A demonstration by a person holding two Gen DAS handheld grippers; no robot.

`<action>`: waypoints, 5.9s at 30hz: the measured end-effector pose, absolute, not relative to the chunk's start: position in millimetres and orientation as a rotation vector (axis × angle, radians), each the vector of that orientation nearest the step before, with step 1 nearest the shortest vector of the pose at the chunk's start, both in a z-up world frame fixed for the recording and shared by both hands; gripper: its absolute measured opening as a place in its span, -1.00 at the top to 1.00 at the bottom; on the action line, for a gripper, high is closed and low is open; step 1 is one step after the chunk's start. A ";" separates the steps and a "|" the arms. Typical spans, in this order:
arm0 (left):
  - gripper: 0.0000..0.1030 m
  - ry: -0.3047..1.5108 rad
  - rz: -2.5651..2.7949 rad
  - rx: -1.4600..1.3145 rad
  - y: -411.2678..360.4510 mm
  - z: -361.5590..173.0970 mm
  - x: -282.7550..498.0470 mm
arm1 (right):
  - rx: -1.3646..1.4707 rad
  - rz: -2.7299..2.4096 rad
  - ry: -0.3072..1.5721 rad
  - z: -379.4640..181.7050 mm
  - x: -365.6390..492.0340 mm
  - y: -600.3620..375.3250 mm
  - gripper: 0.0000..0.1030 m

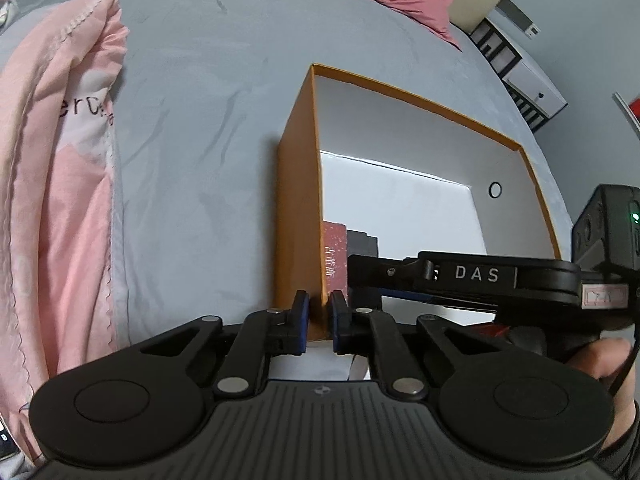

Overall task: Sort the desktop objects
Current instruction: 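Open both tools to release the boxes inside the orange box and withdraw, then reach the left tool to the pink notebook while right tool reaches gold box, then grasp the pink notebook with left tool while right tool grasps the gold box, then lift the pink notebook with left tool while right tool lifts the gold box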

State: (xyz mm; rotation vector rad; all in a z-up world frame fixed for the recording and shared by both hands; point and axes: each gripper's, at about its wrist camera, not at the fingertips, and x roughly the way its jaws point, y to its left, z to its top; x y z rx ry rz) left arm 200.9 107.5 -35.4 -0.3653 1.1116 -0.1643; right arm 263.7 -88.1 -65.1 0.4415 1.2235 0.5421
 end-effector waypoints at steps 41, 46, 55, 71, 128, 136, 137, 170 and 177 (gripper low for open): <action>-0.04 1.444 -0.212 0.430 30.7 -80.3 117.1 | 0.082 0.627 0.999 -40.2 113.7 -109.7 0.28; -0.06 1.514 -0.218 0.513 12.3 -103.9 125.0 | 0.096 0.601 0.992 -37.4 116.2 -122.4 0.25; -0.09 1.551 -0.143 0.627 -4.1 -125.2 129.0 | 0.085 0.559 1.028 -47.2 118.8 -126.0 0.24; 0.68 1.400 -0.143 0.513 16.8 -81.0 101.6 | 0.093 0.515 1.053 -53.7 114.9 -141.4 0.22; 0.27 1.223 -0.144 0.004 45.2 -54.0 106.6 | 0.012 0.520 1.033 -49.7 127.7 -109.4 0.51; 0.32 1.247 -0.066 -0.135 87.0 -48.0 113.4 | -0.184 0.604 1.024 -47.4 121.1 -79.3 0.29; 0.35 1.246 -0.050 -0.134 89.3 -50.6 113.6 | -0.213 0.606 1.025 -48.5 120.5 -75.8 0.27; 0.44 1.202 -0.047 -0.229 102.2 -51.4 108.3 | -0.766 0.695 0.916 -76.5 96.2 -1.3 -0.18; 0.44 1.198 -0.052 -0.231 103.2 -51.2 108.4 | -0.670 0.671 0.965 -59.8 105.3 -17.1 0.19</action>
